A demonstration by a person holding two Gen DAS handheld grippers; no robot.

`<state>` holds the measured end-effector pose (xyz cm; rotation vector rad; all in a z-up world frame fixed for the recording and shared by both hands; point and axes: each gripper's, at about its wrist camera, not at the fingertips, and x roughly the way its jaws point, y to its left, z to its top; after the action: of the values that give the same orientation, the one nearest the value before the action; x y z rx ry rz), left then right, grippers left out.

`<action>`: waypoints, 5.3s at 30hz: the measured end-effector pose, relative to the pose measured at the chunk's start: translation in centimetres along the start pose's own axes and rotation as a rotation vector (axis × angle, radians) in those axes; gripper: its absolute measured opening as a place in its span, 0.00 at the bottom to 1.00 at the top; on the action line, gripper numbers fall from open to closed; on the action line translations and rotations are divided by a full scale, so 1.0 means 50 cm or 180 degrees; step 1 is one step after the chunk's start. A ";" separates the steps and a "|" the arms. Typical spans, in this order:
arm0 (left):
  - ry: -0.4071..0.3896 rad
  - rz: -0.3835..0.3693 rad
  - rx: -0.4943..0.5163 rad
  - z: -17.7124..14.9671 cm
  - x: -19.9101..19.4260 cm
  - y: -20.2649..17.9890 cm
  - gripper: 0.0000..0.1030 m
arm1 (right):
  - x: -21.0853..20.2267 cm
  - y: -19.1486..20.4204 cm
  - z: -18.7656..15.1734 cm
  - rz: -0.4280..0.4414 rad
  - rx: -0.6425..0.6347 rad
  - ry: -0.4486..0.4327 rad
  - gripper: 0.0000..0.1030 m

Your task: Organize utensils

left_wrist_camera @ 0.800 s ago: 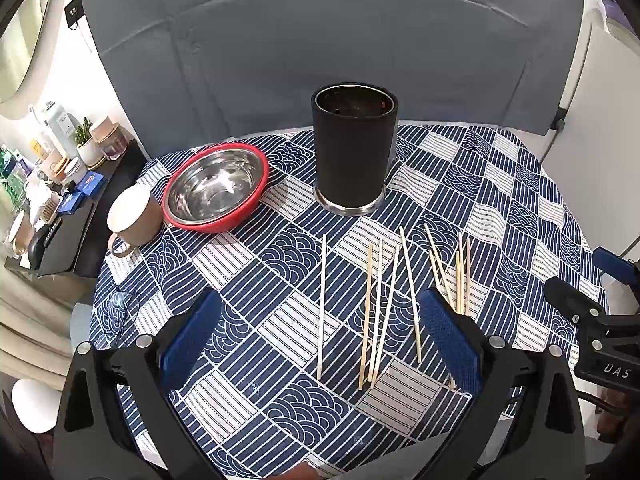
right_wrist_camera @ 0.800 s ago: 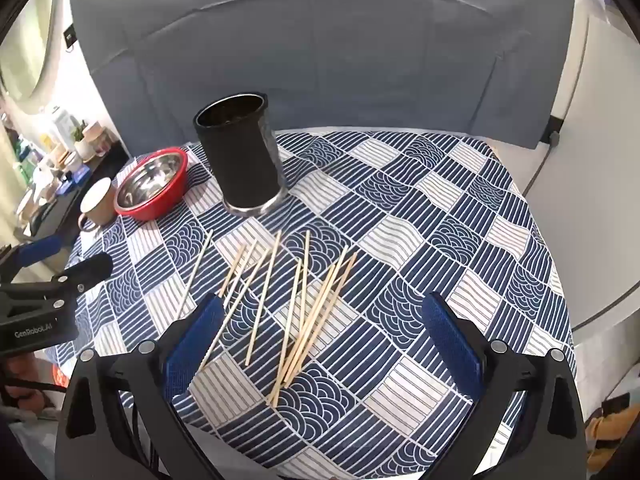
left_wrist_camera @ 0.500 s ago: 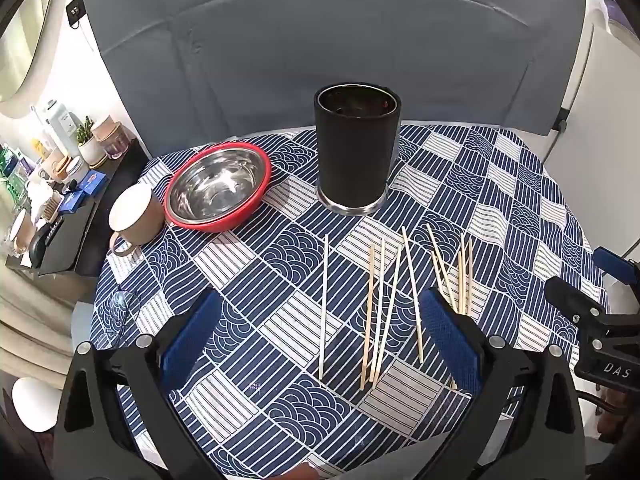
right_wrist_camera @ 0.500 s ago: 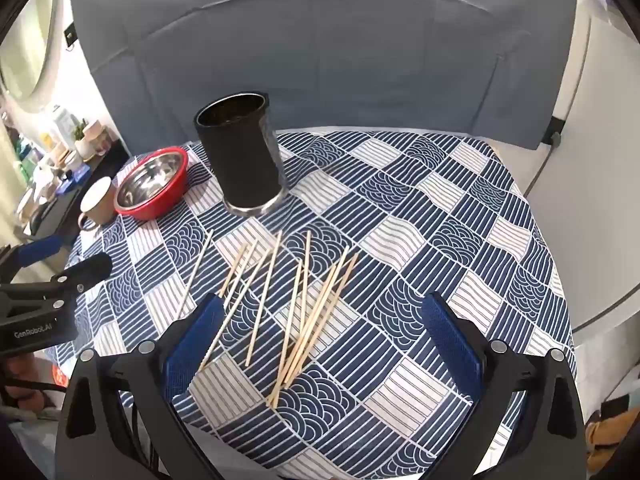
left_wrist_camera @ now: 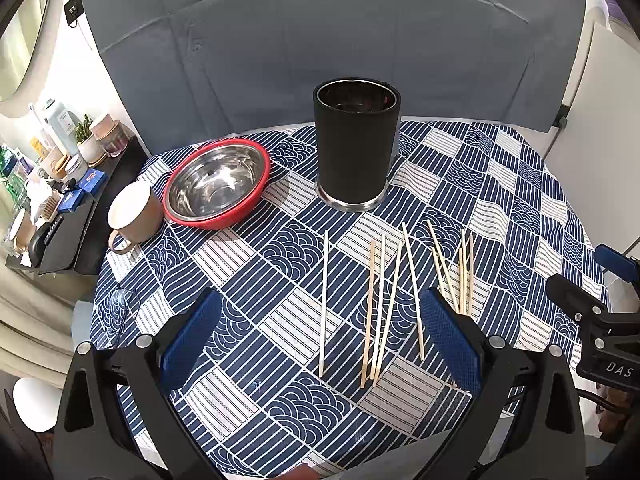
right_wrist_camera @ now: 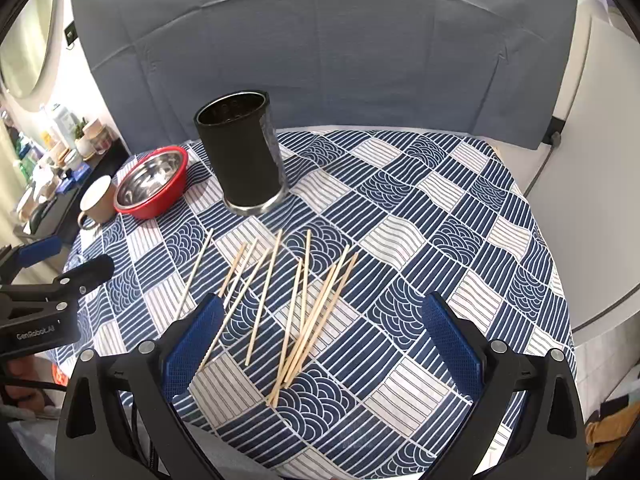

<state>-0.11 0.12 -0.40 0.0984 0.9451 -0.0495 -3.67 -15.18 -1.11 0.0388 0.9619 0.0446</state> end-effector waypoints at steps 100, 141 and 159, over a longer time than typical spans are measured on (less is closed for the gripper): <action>0.1242 0.0331 0.0045 -0.004 0.365 0.054 0.94 | 0.376 -0.062 0.001 -0.0646 0.0276 0.1077 0.92; 0.1170 -0.0117 -0.0183 -0.062 0.407 0.168 0.50 | 0.341 -0.119 -0.039 -0.0291 0.0295 0.0935 0.21; 0.1324 -0.0308 -0.0403 -0.159 0.360 0.314 0.05 | 0.326 -0.173 -0.059 -0.0191 0.0357 0.1045 0.04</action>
<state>5.33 16.61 -18.64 -0.0573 1.3657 -0.0596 3.39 -22.86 -16.62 0.1084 1.2927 -0.0604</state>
